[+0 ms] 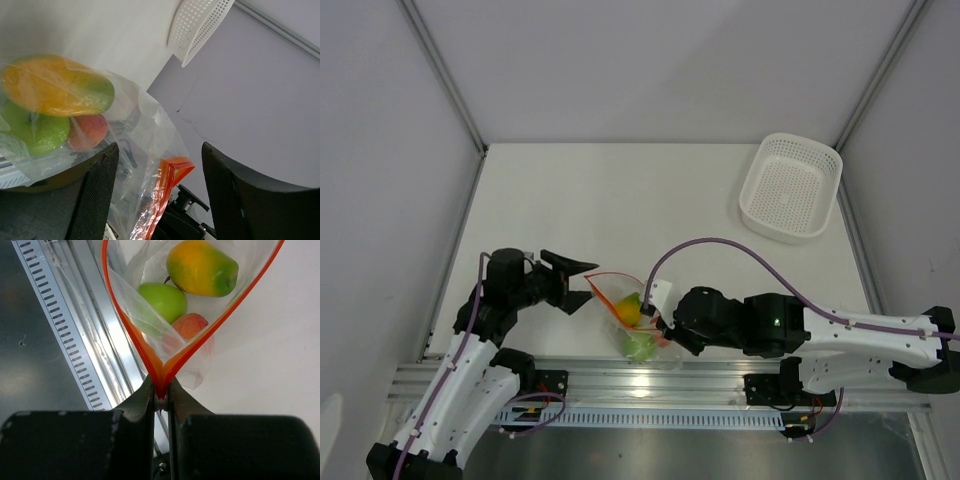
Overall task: Place the food in the zip-top bag and seal the zipper
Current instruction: Adjust the zipper food storage bag at the center of the board.
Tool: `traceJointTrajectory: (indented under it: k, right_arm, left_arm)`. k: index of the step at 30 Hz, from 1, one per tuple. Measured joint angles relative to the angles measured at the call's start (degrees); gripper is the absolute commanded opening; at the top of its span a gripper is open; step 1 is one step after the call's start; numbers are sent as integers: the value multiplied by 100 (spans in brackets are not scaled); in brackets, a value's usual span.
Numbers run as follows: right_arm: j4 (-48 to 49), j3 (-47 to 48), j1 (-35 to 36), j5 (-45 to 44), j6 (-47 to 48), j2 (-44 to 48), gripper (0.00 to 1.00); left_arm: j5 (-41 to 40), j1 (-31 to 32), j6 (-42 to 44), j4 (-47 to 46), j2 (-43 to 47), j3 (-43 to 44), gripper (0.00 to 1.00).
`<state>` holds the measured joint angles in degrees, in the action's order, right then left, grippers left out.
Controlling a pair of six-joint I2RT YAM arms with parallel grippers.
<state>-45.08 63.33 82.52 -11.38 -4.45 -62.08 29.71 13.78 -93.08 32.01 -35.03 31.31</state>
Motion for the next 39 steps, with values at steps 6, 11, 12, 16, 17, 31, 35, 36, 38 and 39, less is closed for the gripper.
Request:
traceJointTrajectory:
  k: [6,11,12,16,17,31,35,36,38,39]
  right_arm:
    - [42,0,33,-11,0,-142,0]
    - [39,0,52,-28,0,-229,0]
    - [42,0,57,-35,0,-229,0]
    - [42,0,57,-107,-2,-227,0]
    - [42,0,61,-164,-9,-225,0]
    - [-109,334,-562,-1298,-85,17,0]
    - [114,483,-667,-1119,24,407,0]
    - [195,472,-715,-1008,28,507,0]
    - [487,306,-951,-691,28,638,0]
    - [713,105,-1104,-516,22,680,0]
  left_arm:
    - [35,37,-55,-363,-31,-61,46]
    - [98,50,-48,-699,-219,-61,23]
    - [111,50,-48,-776,-264,-61,19]
    - [238,57,26,-1001,-472,-70,1]
    - [256,57,39,-1047,-498,-81,1]
    - [-109,61,1941,-531,149,1099,0]
    - [-304,63,2785,-293,726,1436,1]
    - [-398,63,2942,-175,892,1456,1]
    - [-546,72,3169,83,1113,1423,1]
    - [-584,72,3248,175,1198,1327,1]
